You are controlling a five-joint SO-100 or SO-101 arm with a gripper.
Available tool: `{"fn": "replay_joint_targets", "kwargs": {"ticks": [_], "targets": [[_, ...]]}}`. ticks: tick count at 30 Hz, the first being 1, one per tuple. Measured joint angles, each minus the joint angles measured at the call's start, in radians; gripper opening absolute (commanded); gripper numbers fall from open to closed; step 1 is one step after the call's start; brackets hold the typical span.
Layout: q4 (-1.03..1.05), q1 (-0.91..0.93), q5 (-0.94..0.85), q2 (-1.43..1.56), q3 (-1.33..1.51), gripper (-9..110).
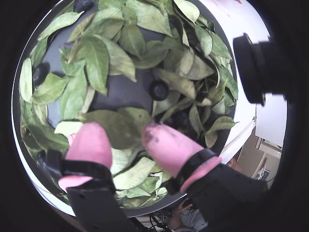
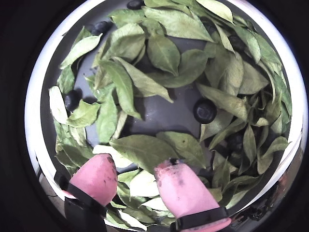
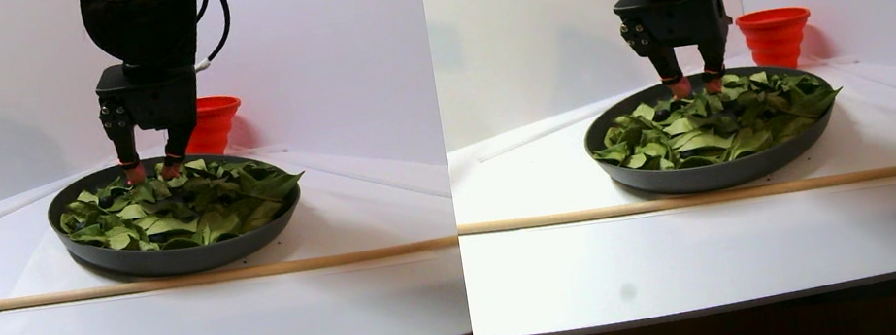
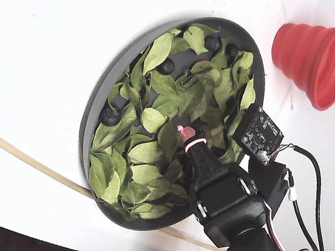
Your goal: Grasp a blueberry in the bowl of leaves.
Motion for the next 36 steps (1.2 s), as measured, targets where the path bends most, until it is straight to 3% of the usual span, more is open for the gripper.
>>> {"fn": "replay_joint_targets", "kwargs": {"ticks": [36], "targets": [[-0.1,0.083,-0.003,-0.169,-0.104,16]]}}
